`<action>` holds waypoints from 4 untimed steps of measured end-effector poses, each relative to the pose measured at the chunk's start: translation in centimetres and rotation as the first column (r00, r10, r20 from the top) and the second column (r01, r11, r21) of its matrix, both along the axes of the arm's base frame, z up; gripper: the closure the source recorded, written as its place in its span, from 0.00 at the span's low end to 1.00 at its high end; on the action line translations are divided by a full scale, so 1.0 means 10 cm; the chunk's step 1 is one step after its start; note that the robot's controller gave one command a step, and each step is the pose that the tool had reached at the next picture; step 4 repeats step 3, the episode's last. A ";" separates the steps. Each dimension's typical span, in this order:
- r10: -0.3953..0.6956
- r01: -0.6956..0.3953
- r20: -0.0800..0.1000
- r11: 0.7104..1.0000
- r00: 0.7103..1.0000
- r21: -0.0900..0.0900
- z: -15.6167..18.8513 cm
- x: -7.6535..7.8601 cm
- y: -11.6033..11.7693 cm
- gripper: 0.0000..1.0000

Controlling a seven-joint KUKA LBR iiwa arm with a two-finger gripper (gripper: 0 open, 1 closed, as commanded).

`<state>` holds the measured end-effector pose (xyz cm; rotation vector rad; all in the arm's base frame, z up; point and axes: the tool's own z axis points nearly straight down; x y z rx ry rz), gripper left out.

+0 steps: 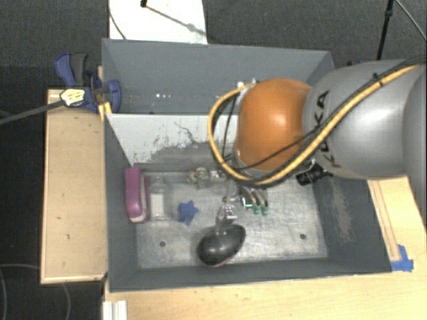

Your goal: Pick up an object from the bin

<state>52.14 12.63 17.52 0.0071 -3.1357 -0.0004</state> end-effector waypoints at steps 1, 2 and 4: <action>0.111 -0.111 0.010 0.994 0.994 0.002 -1.07 0.08 0.26 0.00; 0.104 -0.104 0.016 0.995 0.994 0.002 -1.01 0.10 0.25 1.00; 0.151 -0.151 0.017 0.989 0.988 0.001 0.57 0.17 0.18 1.00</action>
Offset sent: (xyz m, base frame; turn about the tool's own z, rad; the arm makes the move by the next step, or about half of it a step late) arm 0.0068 0.0246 -0.1052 -0.1126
